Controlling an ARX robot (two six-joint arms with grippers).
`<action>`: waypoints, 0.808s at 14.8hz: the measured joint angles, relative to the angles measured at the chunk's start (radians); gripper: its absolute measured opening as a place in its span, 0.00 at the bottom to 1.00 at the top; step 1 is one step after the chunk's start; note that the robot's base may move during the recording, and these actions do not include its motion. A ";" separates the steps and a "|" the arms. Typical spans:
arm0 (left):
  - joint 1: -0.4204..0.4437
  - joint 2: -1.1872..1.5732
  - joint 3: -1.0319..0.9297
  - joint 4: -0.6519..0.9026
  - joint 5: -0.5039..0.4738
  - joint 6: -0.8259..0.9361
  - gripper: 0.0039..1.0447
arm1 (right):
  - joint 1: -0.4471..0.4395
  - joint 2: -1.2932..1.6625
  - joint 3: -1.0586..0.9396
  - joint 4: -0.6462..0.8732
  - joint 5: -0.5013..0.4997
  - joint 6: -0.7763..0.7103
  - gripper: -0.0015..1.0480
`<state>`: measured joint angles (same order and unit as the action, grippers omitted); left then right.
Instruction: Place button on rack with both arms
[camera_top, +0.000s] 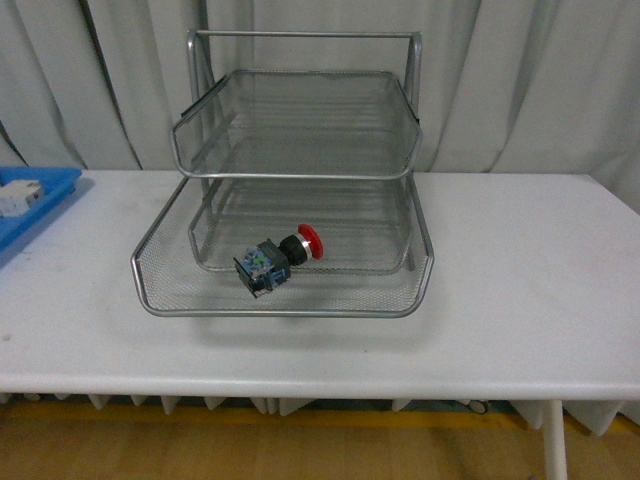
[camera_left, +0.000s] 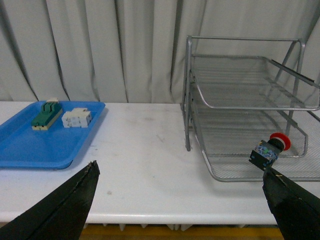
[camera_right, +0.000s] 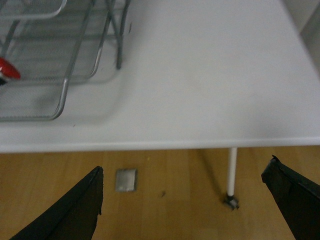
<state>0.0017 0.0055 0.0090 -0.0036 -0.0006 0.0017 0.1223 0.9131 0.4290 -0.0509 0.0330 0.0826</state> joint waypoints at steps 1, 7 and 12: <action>0.000 0.000 0.000 0.000 0.000 0.000 0.93 | 0.032 0.098 0.031 0.007 -0.012 0.018 0.94; 0.000 0.000 0.000 0.000 0.000 -0.001 0.94 | 0.285 0.660 0.351 0.002 0.018 0.187 0.37; 0.000 0.000 0.000 0.000 0.000 -0.001 0.94 | 0.451 1.006 0.618 -0.043 0.065 0.347 0.02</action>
<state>0.0017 0.0055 0.0093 -0.0036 -0.0006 0.0010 0.5728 1.9194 1.0470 -0.0940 0.0978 0.4297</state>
